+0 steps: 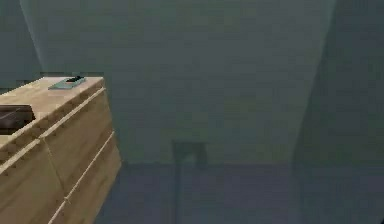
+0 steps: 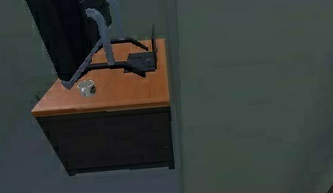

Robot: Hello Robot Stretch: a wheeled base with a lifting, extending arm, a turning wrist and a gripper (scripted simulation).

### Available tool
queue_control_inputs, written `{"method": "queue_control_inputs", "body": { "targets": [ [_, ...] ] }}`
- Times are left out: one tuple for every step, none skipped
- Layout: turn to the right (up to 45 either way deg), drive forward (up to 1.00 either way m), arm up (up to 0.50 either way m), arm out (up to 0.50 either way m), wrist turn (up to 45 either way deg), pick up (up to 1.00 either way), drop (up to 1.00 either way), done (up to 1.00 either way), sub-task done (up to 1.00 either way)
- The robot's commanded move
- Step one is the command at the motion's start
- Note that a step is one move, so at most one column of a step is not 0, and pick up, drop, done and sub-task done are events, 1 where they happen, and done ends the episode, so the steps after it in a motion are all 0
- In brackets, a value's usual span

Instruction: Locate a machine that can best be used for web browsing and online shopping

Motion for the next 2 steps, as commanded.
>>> {"method": "queue_control_inputs", "body": {
  "targets": [
    [9.0,0.00,0.00,0.00,0.0,0.00,0.00,0.00,0.00],
    [0.0,0.10,0.00,0.00,0.0,0.00,0.00,0.00,0.00]
  ]
}}
